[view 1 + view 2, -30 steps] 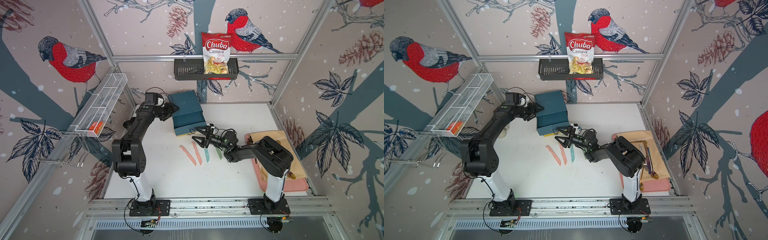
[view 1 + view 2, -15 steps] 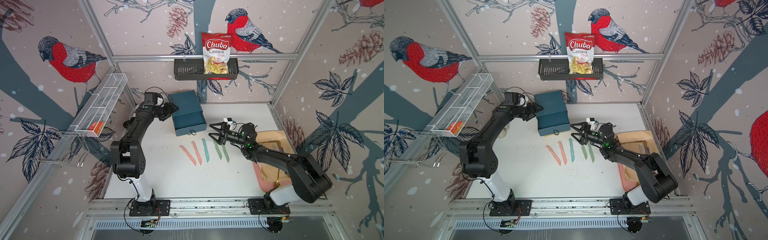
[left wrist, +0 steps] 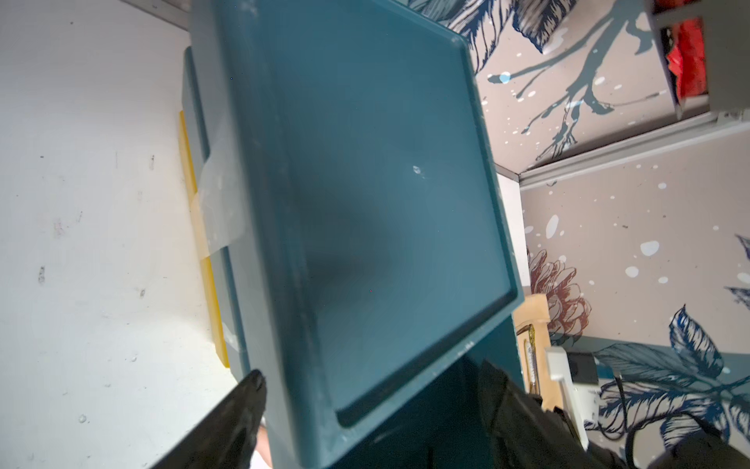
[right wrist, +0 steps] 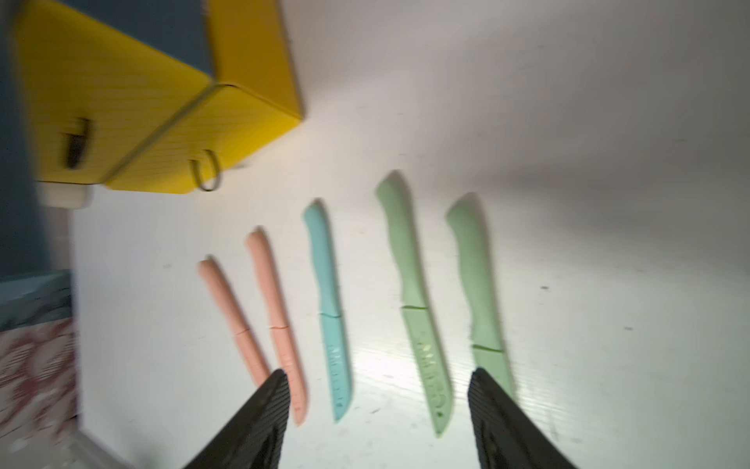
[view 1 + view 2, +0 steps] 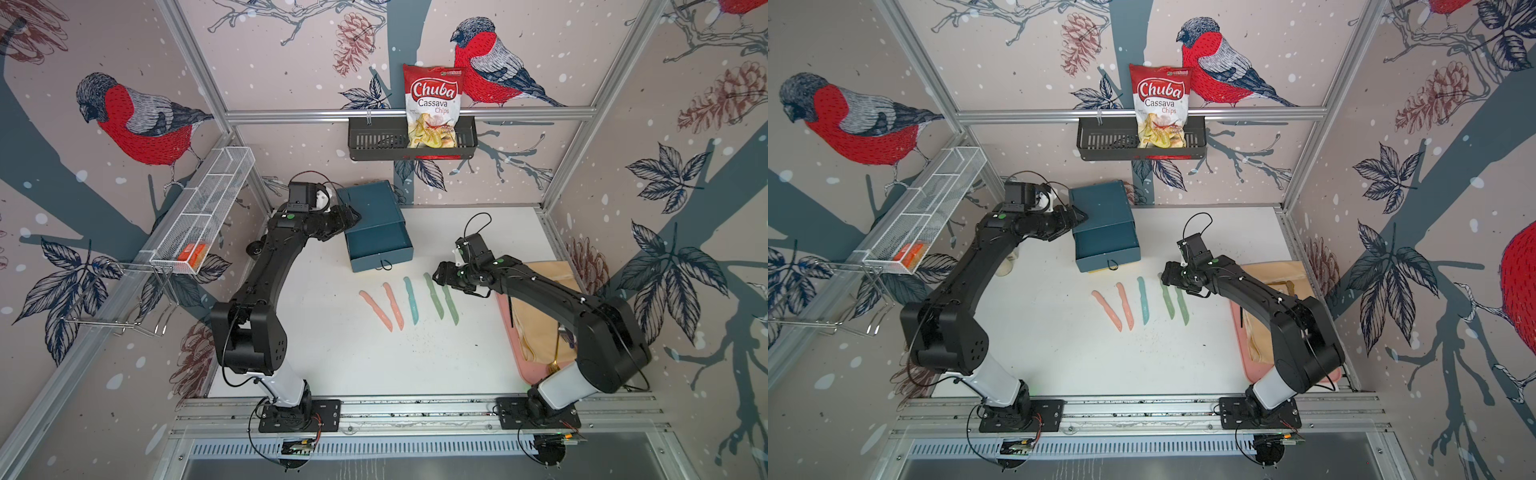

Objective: Place the fruit knives into the drawer by color
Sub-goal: Pick up the fruit knife from the center of the board.

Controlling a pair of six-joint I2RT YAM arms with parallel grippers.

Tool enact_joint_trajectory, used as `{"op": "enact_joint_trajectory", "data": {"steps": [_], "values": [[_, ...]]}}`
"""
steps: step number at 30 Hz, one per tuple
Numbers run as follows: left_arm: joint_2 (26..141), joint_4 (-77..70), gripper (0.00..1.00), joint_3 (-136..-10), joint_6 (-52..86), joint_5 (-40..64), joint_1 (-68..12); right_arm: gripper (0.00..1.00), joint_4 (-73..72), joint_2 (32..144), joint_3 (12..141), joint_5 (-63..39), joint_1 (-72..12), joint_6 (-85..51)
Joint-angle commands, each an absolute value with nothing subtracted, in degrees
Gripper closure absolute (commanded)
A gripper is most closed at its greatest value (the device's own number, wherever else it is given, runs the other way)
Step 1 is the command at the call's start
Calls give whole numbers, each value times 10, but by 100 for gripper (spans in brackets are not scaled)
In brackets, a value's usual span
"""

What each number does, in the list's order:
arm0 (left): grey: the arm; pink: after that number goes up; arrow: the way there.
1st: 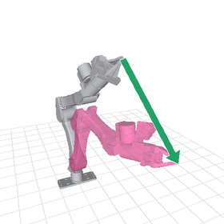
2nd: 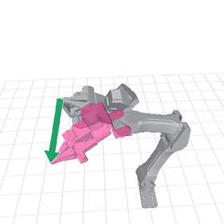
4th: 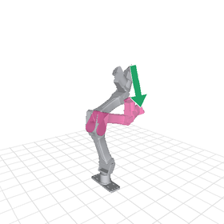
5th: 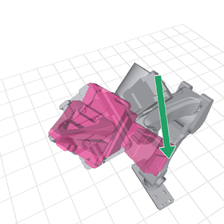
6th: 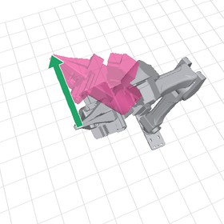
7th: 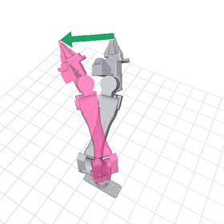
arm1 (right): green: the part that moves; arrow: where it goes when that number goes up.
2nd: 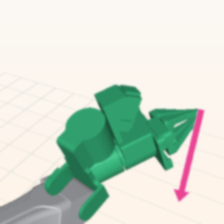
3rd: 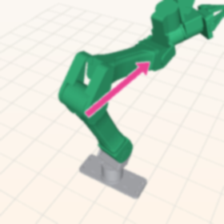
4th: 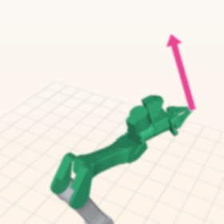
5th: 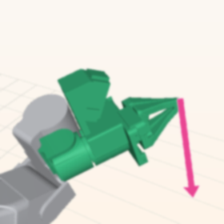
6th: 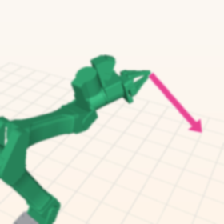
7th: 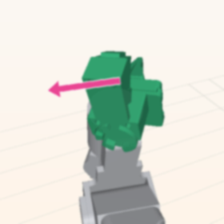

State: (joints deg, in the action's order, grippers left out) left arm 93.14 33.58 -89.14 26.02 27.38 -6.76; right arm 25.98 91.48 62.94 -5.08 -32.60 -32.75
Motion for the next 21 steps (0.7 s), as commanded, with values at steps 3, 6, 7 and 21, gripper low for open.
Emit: {"op": "enact_joint_trajectory", "data": {"steps": [3,6,7,21], "values": [[874,362,14,-851,207,248,-114,38,354,964,673,86,-335,-260],[824,349,13,-806,207,254,-134,41,367,990,690,97,-336,-253],[806,345,12,-789,209,255,-140,41,369,997,693,99,-336,-250],[652,290,10,-600,280,254,-213,58,353,1081,720,82,-344,-232]]}}
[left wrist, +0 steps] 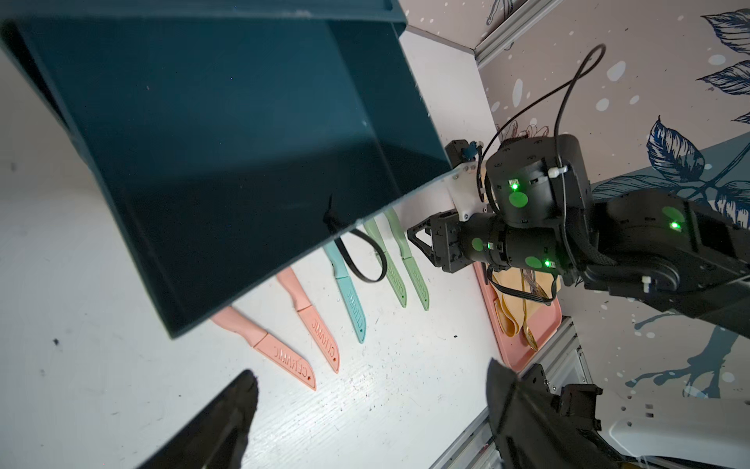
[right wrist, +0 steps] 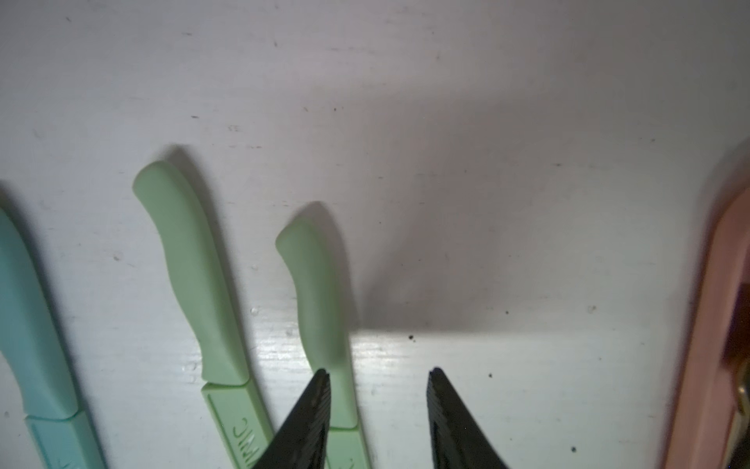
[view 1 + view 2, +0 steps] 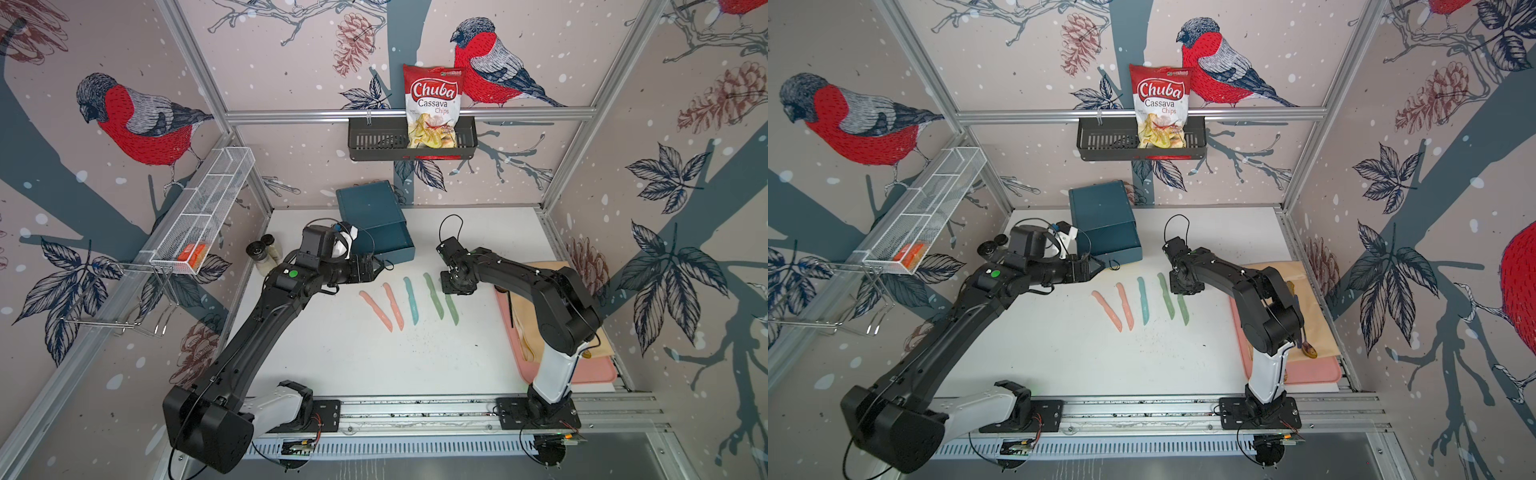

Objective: Place the fruit knives into the drawer by color
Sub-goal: Pick up the fruit knife from the center of the board.

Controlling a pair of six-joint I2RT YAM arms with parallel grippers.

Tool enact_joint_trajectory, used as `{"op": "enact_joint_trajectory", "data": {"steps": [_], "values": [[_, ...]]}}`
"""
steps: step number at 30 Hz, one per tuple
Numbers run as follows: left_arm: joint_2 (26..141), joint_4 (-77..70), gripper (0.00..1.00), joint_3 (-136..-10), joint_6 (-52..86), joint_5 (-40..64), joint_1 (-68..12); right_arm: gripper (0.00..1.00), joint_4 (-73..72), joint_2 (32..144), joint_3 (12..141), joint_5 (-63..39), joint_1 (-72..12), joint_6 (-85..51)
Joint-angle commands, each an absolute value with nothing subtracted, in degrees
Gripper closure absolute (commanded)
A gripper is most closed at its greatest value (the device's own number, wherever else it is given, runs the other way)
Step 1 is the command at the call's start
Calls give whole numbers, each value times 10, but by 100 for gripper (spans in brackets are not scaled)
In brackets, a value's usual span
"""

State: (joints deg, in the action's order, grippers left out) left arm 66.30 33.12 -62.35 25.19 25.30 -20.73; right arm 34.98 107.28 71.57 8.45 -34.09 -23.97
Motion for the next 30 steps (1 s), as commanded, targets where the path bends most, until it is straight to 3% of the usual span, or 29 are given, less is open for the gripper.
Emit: {"op": "enact_joint_trajectory", "data": {"steps": [1,9,16,22,30], "values": [[649,283,10,-590,287,254,-217,58,351,1083,720,80,-346,-231],[659,270,10,-576,292,250,-231,59,347,1110,722,73,-356,-221],[673,272,11,-577,285,249,-231,71,361,1132,722,54,-355,-234],[676,269,11,-575,286,248,-232,59,407,1138,728,27,-358,-251],[678,263,10,-566,289,250,-231,59,457,1131,748,25,-351,-247]]}}
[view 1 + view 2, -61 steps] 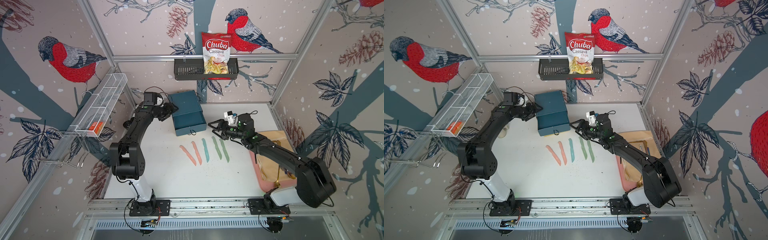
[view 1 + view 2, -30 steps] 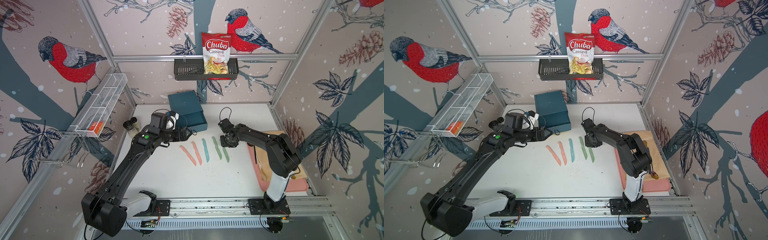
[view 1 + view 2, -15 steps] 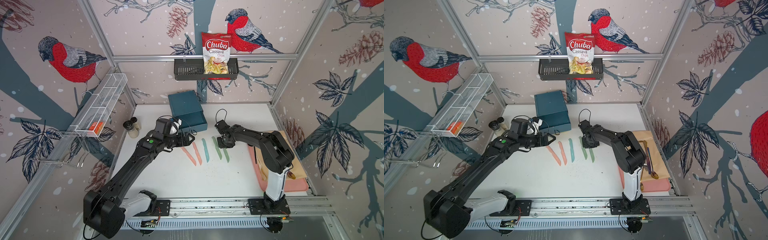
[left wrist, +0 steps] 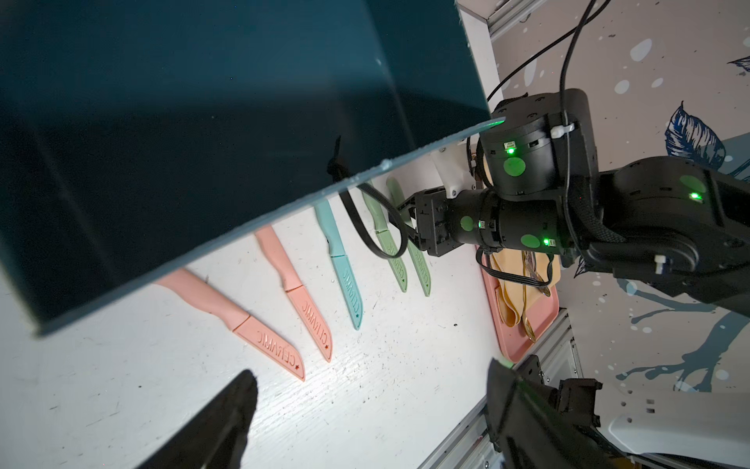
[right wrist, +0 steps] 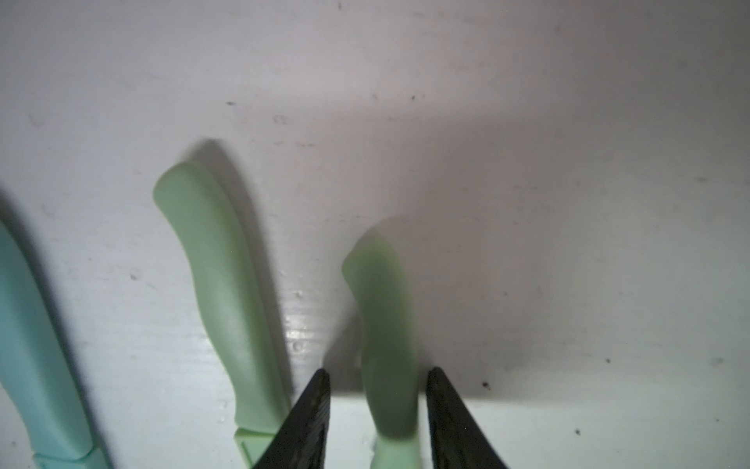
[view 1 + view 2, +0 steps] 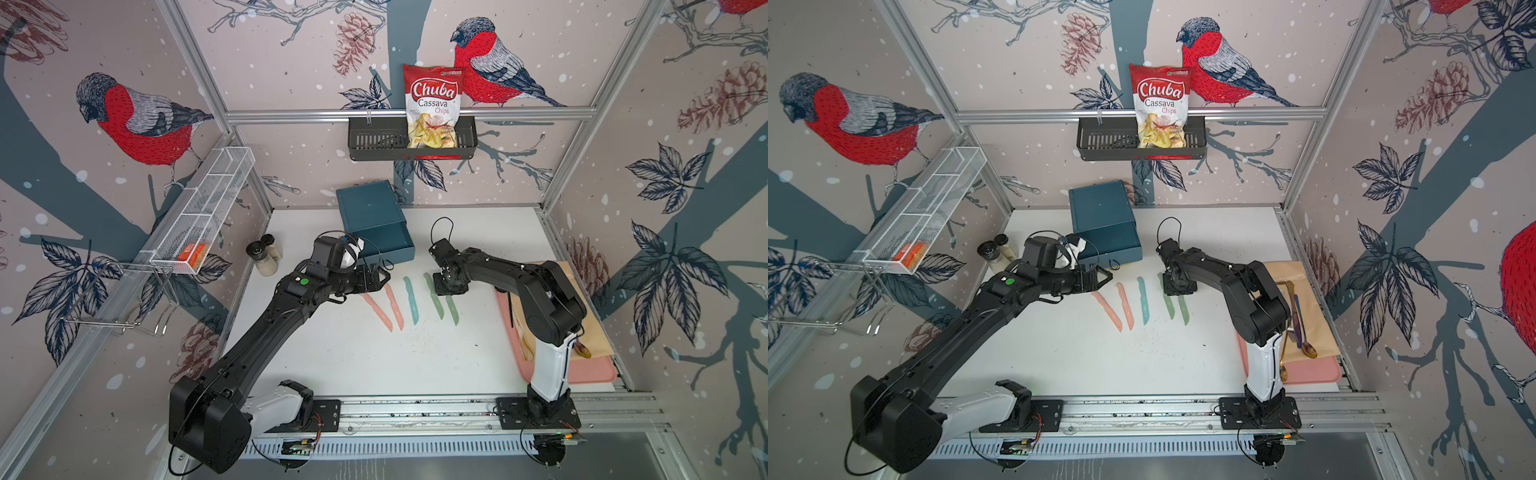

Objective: Place the fruit knives into the drawer by color
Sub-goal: Pick up the fruit knife from the center of the board.

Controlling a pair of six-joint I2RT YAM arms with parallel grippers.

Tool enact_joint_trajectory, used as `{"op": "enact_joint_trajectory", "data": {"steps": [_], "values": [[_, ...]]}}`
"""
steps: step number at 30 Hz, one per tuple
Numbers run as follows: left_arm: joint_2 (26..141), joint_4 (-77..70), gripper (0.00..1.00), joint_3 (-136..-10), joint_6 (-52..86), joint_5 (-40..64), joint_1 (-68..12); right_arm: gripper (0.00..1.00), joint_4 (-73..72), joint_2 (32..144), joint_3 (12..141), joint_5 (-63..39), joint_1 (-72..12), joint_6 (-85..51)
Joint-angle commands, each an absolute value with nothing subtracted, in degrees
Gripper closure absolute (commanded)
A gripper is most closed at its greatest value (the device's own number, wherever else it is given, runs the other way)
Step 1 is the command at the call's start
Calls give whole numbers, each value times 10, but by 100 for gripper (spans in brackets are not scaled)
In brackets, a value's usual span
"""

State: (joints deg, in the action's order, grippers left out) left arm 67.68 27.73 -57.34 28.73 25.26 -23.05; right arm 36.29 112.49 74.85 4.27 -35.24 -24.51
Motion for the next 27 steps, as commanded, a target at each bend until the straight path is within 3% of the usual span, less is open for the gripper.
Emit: {"op": "enact_joint_trajectory", "data": {"steps": [1,18,27], "values": [[677,261,10,-561,289,250,-231,59,465,1128,751,26,-351,-247],[677,237,9,-541,298,254,-232,62,461,1116,775,10,-330,-236],[681,227,9,-533,300,256,-232,68,462,1135,770,2,-328,-212]]}}
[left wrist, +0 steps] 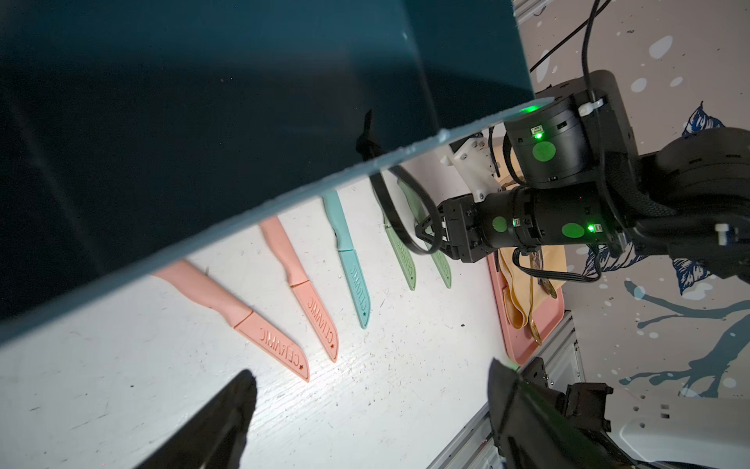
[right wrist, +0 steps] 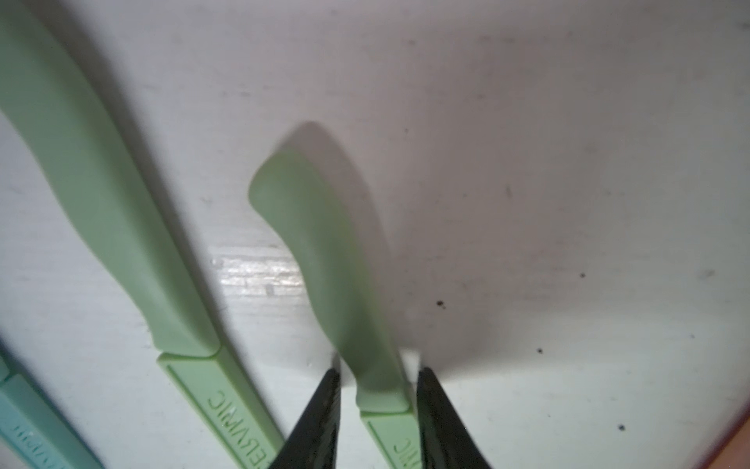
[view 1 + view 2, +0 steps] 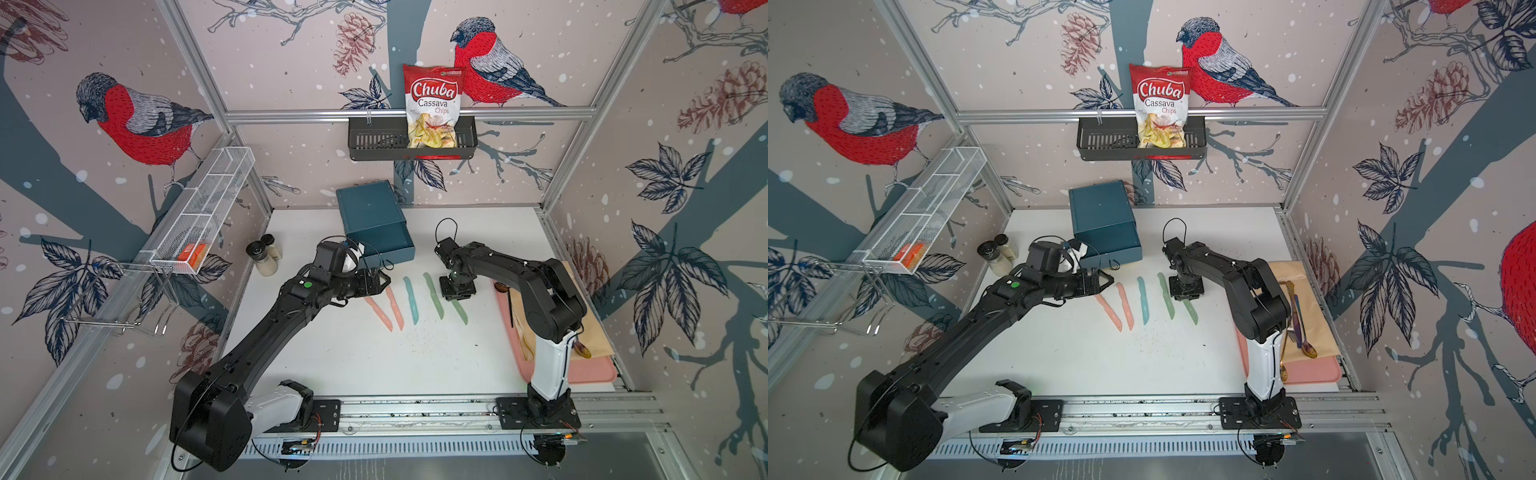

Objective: Place the fruit knives into the drawer by color
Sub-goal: Pick up the fruit knife from the center of the board.

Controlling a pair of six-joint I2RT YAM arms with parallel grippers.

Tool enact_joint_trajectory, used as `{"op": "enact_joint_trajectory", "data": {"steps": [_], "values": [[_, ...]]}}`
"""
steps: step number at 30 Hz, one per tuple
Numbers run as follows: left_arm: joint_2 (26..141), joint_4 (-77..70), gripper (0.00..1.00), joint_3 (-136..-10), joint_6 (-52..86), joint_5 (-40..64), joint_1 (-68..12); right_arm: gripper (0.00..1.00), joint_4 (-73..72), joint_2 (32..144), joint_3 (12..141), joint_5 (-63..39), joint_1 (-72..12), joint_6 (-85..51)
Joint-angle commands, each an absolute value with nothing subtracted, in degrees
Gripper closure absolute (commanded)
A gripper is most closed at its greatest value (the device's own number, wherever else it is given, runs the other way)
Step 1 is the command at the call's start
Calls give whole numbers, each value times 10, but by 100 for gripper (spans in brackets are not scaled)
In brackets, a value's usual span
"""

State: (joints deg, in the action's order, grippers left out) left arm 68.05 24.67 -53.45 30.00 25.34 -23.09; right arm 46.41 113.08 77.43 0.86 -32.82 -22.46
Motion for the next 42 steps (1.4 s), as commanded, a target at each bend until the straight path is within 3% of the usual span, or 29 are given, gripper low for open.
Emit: {"op": "enact_joint_trajectory", "data": {"steps": [1,12,20,42], "values": [[682,225,9,-532,301,255,-232,70,462,1138,768,3,-327,-209],[692,211,9,-530,307,261,-232,82,446,1153,760,6,-326,-192],[692,204,9,-526,312,262,-232,100,449,1148,765,11,-322,-192],[709,211,8,-562,301,259,-232,100,527,1063,836,-17,-296,-225]]}}
